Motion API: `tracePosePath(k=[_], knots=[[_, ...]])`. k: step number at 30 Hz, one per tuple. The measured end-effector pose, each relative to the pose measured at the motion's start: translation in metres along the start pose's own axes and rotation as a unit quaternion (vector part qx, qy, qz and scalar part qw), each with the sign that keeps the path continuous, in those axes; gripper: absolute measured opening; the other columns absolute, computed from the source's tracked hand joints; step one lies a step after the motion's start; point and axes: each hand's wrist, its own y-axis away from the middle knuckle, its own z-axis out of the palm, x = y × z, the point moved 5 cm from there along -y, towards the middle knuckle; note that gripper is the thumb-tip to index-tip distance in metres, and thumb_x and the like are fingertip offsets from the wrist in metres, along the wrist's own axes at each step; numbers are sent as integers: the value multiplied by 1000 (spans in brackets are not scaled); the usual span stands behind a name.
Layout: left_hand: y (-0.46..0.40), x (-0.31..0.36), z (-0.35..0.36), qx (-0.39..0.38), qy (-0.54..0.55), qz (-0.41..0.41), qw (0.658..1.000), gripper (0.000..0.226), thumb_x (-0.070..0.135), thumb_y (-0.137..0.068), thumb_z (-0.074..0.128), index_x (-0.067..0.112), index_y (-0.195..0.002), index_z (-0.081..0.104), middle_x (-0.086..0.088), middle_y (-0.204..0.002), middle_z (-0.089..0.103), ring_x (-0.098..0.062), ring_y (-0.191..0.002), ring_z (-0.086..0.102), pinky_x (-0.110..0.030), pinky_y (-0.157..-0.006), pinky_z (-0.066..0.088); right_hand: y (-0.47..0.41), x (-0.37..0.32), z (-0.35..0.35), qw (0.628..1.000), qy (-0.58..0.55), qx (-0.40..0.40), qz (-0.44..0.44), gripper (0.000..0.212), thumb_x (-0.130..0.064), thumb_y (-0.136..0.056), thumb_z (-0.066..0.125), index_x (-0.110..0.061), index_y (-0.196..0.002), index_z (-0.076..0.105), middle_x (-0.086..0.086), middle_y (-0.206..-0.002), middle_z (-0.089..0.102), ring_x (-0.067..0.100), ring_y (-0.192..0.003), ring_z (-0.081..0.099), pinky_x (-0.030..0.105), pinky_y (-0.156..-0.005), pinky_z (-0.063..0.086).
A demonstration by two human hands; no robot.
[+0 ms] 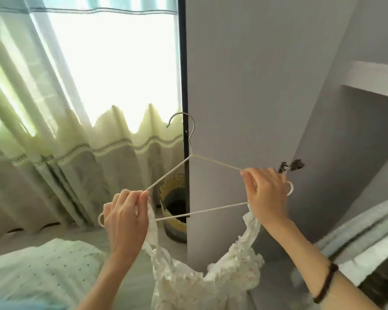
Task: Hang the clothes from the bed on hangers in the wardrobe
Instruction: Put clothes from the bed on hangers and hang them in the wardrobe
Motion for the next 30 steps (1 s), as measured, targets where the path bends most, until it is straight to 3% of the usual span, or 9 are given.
tracePosePath(k=[5,9,15,20,24,30], knots=[[23,-53,-80,71,-57,-85,992,34,34,-90,40,16,-75,64,9,-72,52,-13,-75,49,-22,-74,20,-2,-85,32,991,-93,-23,-91,39,-37,-95,37,-15,-83,66,-5,-62,57,16,-61,47,26,-64,16],[43,-89,-154,135,-121,-135,974,34,34,-90,39,17,-76,64,13,-75,50,-10,-75,46,-22,-73,21,-2,-169,56,972,-181,-22,-150,30,-32,-92,46,-14,-80,66,-8,-57,48,18,-59,48,32,-67,31],[64,-136,-261,220,-186,-199,937,37,36,-90,40,14,-80,68,5,-75,60,-19,-75,56,-22,-75,23,-2,-308,87,924,-317,-59,-207,37,-40,-92,44,-14,-84,69,3,-70,66,23,-69,57,37,-74,35],[39,-161,-353,273,-216,-182,920,29,29,-89,47,12,-81,70,10,-70,56,-22,-70,59,-47,-73,47,-16,-419,90,885,-416,-48,-203,33,-39,-90,48,-14,-86,70,2,-69,63,25,-73,54,26,-72,18],[3,-176,-421,334,-302,-152,880,28,26,-89,50,9,-79,70,0,-69,61,-25,-70,58,-31,-73,31,-44,-505,82,865,-458,-3,-205,26,-34,-90,54,-16,-92,72,3,-71,65,27,-77,55,26,-71,16],[-52,-190,-510,397,-383,-105,827,29,27,-90,47,11,-82,70,-4,-74,65,-25,-75,58,-26,-75,23,-90,-615,73,815,-539,10,-214,22,-31,-90,57,-18,-98,73,8,-79,67,30,-85,53,30,-74,23]])
